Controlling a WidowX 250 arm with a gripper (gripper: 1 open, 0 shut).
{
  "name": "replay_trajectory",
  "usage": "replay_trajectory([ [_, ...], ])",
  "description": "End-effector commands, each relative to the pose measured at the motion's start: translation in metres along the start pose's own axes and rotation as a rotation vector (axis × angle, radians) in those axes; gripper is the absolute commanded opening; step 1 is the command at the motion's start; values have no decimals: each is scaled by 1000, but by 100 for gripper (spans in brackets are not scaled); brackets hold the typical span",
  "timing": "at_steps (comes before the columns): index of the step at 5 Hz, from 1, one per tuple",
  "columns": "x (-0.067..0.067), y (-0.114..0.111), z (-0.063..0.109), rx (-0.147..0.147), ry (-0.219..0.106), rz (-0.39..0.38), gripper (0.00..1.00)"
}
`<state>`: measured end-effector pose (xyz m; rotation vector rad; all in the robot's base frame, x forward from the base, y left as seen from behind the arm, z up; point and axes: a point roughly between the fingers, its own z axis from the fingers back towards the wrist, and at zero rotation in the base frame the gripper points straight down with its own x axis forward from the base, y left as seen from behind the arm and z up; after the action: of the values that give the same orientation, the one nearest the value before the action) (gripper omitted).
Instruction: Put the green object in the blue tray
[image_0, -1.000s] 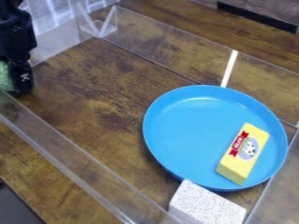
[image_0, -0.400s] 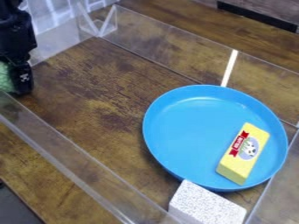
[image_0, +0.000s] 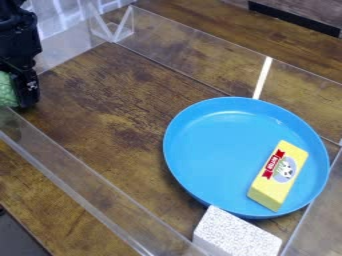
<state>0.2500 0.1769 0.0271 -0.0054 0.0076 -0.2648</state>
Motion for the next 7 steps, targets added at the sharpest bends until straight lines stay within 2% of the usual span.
replay_trajectory([
  [1, 10, -3, 27, 44, -40, -28, 0],
  [2, 12, 0, 29, 40, -40, 41, 0],
  [4, 23, -3, 56, 35, -42, -43, 0],
  [5, 13, 2, 57, 22, -52, -19, 100],
  [6, 15, 4, 50, 17, -57, -11, 100],
  [7, 24, 6, 42, 15, -64, -23, 100],
])
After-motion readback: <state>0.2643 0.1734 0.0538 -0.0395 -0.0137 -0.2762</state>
